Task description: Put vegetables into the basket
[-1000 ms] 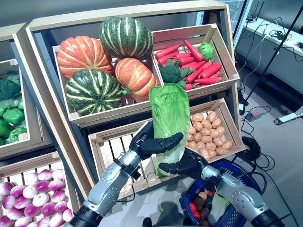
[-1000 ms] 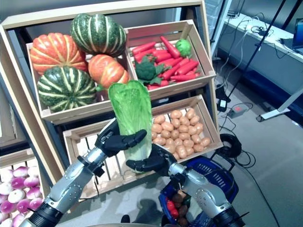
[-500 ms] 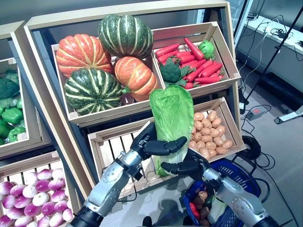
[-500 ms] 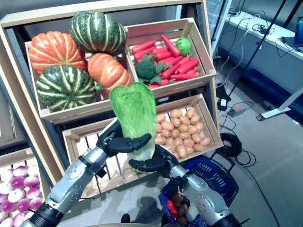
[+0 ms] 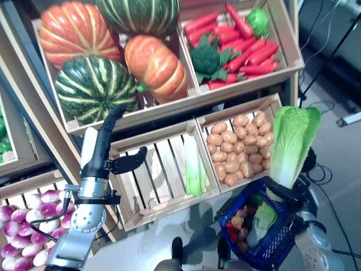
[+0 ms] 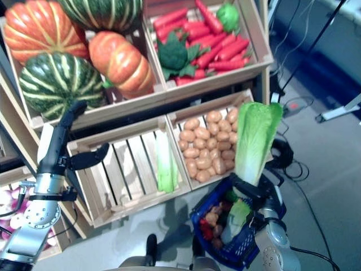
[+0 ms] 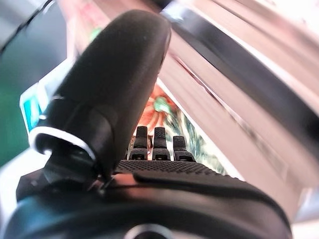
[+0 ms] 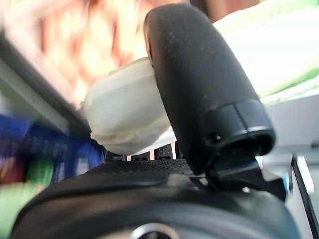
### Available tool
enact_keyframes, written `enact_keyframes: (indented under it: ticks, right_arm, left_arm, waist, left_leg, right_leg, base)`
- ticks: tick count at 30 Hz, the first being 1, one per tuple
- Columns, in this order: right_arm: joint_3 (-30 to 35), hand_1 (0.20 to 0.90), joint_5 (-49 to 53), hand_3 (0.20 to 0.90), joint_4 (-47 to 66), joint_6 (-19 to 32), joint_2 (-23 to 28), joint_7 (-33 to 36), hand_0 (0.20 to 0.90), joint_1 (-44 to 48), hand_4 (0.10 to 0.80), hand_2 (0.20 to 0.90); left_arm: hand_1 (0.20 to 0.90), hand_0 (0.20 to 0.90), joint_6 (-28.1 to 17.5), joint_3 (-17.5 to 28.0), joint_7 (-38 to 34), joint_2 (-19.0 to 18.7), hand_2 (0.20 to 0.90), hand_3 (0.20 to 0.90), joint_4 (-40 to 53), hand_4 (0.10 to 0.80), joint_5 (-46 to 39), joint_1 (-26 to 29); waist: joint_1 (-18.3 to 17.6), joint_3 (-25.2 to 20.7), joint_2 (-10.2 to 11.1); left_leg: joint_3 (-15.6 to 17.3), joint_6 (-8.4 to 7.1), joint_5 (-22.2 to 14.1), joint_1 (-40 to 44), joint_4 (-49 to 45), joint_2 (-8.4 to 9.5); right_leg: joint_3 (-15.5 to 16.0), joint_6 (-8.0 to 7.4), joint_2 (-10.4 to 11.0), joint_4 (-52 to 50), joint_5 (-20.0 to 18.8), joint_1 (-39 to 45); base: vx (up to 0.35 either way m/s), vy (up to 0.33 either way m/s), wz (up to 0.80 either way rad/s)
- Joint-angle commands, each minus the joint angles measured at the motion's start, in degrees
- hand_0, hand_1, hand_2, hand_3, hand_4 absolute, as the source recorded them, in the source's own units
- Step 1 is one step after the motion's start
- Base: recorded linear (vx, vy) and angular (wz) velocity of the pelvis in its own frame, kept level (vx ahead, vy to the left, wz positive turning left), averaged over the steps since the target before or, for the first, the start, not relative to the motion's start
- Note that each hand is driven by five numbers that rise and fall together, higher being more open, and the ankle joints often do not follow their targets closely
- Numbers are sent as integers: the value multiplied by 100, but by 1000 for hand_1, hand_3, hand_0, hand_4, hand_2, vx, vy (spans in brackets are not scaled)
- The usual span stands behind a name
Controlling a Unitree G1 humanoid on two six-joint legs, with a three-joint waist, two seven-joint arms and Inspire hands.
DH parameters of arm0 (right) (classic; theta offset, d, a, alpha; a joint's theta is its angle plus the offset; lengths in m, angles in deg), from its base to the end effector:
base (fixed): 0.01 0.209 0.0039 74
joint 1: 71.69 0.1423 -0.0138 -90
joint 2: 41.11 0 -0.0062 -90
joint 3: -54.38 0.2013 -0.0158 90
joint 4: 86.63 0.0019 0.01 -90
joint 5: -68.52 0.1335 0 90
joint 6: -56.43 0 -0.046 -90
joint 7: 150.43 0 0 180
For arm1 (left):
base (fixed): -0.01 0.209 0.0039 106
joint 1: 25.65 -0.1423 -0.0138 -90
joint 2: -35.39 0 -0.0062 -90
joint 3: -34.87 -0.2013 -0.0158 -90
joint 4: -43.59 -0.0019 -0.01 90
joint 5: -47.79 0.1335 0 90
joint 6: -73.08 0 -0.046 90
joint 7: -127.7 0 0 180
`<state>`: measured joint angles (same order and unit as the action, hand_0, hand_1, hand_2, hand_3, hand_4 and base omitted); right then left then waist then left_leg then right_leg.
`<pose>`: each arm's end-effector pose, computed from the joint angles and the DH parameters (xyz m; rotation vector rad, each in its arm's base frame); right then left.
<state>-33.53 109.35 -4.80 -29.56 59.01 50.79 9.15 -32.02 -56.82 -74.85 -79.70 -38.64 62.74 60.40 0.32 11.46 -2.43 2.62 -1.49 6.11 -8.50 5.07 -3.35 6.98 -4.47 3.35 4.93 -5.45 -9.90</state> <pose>0.1551 -0.2667 0.0058 0.2116 0.2215 -0.5488 0.1833 0.2591 0.0898 0.8794 -0.4837 0.1554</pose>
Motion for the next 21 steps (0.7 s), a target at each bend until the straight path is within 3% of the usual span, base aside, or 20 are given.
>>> enact_keyframes:
  ticks: [1, 6, 14, 18, 21]
  right_arm:
    - [466, 300, 18, 300, 366, 1285, 220, 624, 300, 848, 400, 300]
    - [713, 300, 1091, 300, 107, 2159, 13, 880, 300, 1006, 400, 300]
    - [740, 300, 2061, 300, -476, 3159, -319, 1456, 300, 1527, 400, 300]
    - [745, 300, 2831, 300, -953, 3477, -381, 1515, 300, 1876, 400, 300]
    - [612, 300, 3287, 300, -1294, 3394, -378, 1361, 300, 2169, 400, 300]
  left_arm:
    - [900, 900, 14, -5, -716, -259, 900, 900, -95, 800, 496, 967]
    - [900, 900, -122, -213, -1214, -191, 900, 900, -228, 800, 579, 1195]
    - [900, 900, -52, -574, -2067, -43, 900, 900, -424, 800, 890, 1742]
    - [900, 900, 54, -842, -2289, 49, 900, 900, -489, 800, 1002, 2043]
    - [900, 900, 153, -1100, -2367, 89, 900, 900, -487, 800, 984, 2325]
  waist:
    - [-238, 564, 95]
    - [-181, 1249, 95]
    - [-116, 1770, 58]
    - [-57, 1834, 13]
    - [10, 1834, -21]
  left_leg:
    - [-196, -151, -100, -274, -61, -57]
    - [-267, -261, -67, -1265, -855, -29]
    - [-344, -248, -102, -2265, -1516, 144]
    - [-360, -196, -138, -2655, -1752, 287]
    - [-404, -153, -166, -2876, -1910, 384]
  right_leg:
    - [0, -75, 189, -663, 259, -210]
    - [133, -17, 218, -1371, 398, -953]
    - [216, 38, 273, -1856, 443, -1783]
    - [199, 57, 291, -2122, 454, -2211]
    - [174, 63, 308, -2238, 445, -2456]
  base:
    - [-261, -49, 0]
    - [-183, -78, -3]
    - [-120, -52, 4]
    - [-71, -20, 10]
    - [-53, -30, 13]
